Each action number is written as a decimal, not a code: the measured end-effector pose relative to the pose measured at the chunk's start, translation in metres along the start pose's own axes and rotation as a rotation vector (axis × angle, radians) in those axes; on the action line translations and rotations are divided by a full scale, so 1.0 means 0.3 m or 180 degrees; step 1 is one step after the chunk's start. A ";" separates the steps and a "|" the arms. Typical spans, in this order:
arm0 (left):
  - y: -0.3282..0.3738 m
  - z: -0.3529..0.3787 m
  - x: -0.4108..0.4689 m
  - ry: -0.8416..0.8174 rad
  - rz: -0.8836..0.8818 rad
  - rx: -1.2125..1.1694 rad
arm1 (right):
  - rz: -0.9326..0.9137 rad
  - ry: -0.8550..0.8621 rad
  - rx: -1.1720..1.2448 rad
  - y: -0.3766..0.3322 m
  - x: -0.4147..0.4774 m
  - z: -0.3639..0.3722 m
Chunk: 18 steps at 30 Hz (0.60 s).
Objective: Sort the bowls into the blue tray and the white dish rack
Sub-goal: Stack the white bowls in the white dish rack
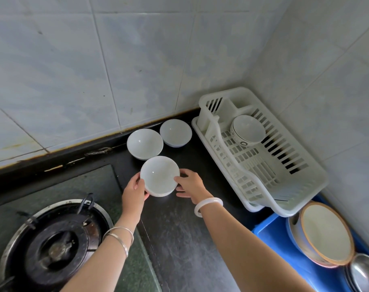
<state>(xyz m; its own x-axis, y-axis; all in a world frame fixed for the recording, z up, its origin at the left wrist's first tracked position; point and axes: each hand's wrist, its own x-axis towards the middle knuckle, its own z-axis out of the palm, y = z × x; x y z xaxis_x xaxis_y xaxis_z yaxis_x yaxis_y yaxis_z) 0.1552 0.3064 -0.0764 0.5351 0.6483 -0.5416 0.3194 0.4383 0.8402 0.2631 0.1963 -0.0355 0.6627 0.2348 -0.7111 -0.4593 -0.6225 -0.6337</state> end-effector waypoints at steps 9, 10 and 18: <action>0.068 0.047 -0.042 -0.0064 0.0131 0.0215 | -0.0269 0.0237 0.0571 0.046 -0.024 -0.047; 0.083 0.067 -0.053 -0.0103 0.0191 0.0228 | -0.0356 0.0326 0.0599 0.045 -0.035 -0.072; 0.264 0.353 -0.144 -0.0623 0.0726 0.0421 | -0.0875 0.0916 0.0995 -0.012 -0.143 -0.399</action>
<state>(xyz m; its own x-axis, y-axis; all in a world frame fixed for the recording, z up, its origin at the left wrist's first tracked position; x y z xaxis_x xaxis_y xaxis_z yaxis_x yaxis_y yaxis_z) 0.2402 0.2471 0.0165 0.7406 0.5830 -0.3342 0.2659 0.2024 0.9425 0.3072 0.0990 0.0338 0.9000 0.1161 -0.4202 -0.3708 -0.3028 -0.8780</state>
